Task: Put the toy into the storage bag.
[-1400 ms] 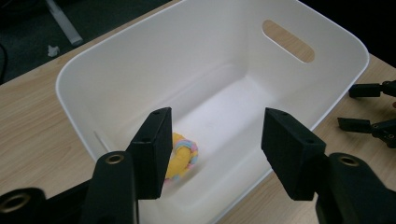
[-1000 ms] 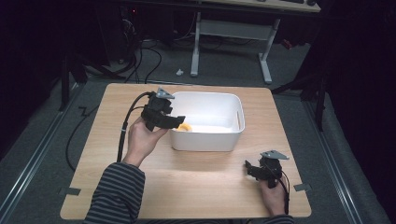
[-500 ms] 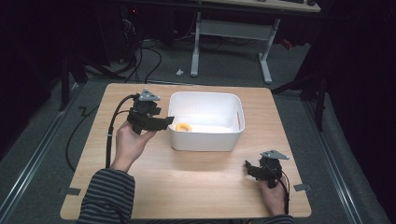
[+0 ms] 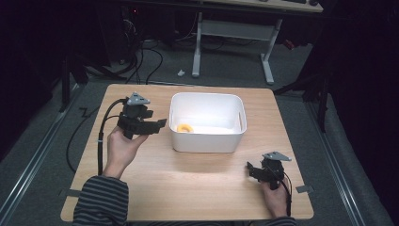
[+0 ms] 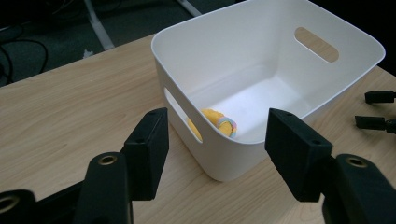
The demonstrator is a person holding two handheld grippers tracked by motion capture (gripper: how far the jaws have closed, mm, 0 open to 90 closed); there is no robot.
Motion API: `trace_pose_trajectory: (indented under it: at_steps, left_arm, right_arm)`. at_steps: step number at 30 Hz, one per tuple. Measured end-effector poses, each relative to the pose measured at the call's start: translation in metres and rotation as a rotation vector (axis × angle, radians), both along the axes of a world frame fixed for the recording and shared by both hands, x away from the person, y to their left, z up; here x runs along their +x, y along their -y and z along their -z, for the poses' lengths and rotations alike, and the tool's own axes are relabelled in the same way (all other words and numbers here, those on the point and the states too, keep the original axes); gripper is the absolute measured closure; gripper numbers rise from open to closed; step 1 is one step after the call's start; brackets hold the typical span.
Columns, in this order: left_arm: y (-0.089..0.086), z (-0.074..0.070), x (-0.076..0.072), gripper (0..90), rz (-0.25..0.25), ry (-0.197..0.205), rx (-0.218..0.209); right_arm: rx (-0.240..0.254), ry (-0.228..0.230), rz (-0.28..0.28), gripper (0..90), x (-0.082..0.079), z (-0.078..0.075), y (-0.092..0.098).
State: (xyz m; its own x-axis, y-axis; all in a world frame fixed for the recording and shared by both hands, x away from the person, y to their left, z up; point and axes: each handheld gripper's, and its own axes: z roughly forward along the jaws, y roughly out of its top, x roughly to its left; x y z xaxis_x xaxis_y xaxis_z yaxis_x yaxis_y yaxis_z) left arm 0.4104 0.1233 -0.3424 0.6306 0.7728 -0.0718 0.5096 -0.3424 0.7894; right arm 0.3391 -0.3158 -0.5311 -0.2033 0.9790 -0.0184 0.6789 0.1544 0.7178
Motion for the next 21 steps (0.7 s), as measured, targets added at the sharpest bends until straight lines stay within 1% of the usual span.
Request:
trace_pose_trajectory:
  at_steps: [4,7,8,9,12,21]
  left_arm:
    - [-0.006,0.0,-0.003,40.0,-0.011,-0.001,0.002]
    - [-0.011,0.0,-0.008,40.2,-0.027,0.024,-0.002]
    - [-0.013,0.0,-0.008,40.3,-0.031,0.026,-0.003]
    - [-0.014,0.001,-0.009,40.3,-0.031,0.026,-0.004]
    - [-0.018,0.002,-0.011,40.3,-0.043,0.027,0.009]
    - [-0.032,0.006,-0.017,40.4,-0.062,0.028,-0.005]
  right_arm:
    - [0.0,0.0,0.0,23.3,0.0,0.0,0.0]
    - [0.0,0.0,0.0,23.3,0.0,0.0,0.0]
    - [0.0,0.0,0.0,23.3,0.0,0.0,0.0]
    - [0.0,0.0,0.0,23.3,0.0,0.0,0.0]
    - [0.0,0.0,0.0,23.3,0.0,0.0,0.0]
    - [0.0,0.0,0.0,23.3,0.0,0.0,0.0]
